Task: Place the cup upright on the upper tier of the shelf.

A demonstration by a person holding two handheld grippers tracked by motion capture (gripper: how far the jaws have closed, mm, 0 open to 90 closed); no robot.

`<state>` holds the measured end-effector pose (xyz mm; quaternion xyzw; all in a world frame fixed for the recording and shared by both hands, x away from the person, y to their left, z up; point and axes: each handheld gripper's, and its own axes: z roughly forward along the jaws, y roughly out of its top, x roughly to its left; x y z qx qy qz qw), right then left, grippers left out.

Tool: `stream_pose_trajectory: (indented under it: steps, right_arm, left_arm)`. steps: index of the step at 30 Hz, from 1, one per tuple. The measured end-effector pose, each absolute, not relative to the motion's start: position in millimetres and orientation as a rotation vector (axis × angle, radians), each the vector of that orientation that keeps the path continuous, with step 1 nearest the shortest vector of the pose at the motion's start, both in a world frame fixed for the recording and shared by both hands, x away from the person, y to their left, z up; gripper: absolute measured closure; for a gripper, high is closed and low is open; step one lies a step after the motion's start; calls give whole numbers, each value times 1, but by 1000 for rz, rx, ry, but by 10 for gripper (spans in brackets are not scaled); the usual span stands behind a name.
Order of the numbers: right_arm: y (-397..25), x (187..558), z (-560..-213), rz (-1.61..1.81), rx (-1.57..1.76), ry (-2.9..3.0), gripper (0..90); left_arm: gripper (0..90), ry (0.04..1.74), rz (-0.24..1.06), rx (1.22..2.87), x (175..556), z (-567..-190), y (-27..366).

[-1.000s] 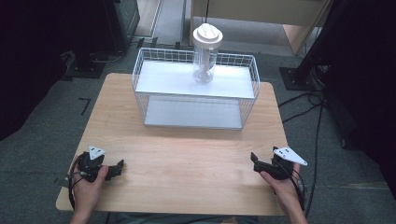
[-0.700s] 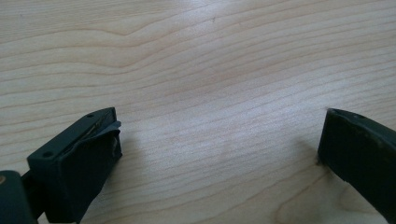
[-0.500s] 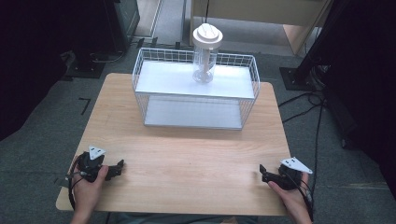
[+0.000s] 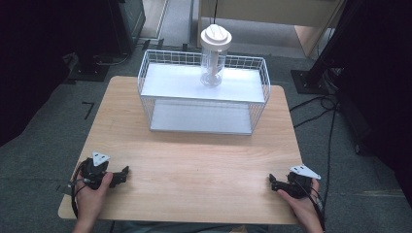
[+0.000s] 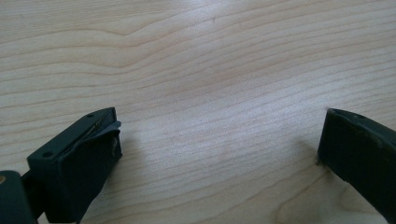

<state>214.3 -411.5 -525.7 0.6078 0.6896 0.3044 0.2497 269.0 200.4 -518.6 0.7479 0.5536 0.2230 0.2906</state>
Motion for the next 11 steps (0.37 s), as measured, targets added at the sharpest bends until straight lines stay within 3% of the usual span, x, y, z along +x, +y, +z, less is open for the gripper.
stream_pose_trajectory:
  steps: [11]
  right_arm:
    - [-411,215,-526,838,1629,1907,70]
  left_arm:
    - [0,1476,594,1994,269,-519,200]
